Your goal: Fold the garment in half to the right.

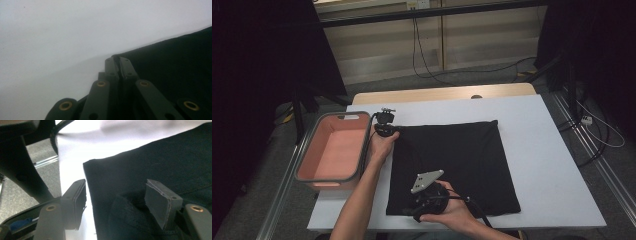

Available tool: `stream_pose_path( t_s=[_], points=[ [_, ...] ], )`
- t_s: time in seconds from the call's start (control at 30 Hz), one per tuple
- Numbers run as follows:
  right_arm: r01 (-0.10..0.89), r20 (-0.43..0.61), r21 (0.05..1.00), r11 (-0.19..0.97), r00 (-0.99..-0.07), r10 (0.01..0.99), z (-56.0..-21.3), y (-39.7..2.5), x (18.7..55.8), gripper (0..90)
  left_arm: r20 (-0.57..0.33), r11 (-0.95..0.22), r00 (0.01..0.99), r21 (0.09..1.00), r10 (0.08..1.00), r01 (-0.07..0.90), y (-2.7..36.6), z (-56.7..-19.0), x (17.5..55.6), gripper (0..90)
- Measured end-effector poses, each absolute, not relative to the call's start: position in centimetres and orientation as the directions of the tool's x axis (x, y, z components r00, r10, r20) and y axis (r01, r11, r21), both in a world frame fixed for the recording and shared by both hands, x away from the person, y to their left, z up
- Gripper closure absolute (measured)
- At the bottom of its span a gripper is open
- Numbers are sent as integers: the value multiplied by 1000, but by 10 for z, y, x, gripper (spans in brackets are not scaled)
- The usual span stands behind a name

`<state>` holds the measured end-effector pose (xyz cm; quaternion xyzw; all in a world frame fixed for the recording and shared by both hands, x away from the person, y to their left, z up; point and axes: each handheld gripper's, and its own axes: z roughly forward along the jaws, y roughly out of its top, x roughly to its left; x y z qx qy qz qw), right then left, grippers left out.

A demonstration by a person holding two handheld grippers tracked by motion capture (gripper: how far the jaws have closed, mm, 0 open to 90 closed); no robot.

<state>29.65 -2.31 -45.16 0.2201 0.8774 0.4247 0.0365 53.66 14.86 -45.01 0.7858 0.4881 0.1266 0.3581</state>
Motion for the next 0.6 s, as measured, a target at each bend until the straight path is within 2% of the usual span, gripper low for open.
stream_pose_path(
  t_s=[0.23, 0.5, 0.6],
  points=[
    [290, 57, 739, 608, -926, 373, -450, 6, 293, 429, -178, -221, 483, 719, 857, 659, 151, -436, 535, 865],
    [260, 4, 711, 653, -930, 367, -461, 38, 290, 336, -185, -216, 483, 720, 856, 659, 153, -437, 535, 865],
    [255, -10, 708, 659, -929, 370, -462, 44, 288, 332, -188, -214, 484, 721, 854, 659, 154, -436, 535, 865]
  ],
)
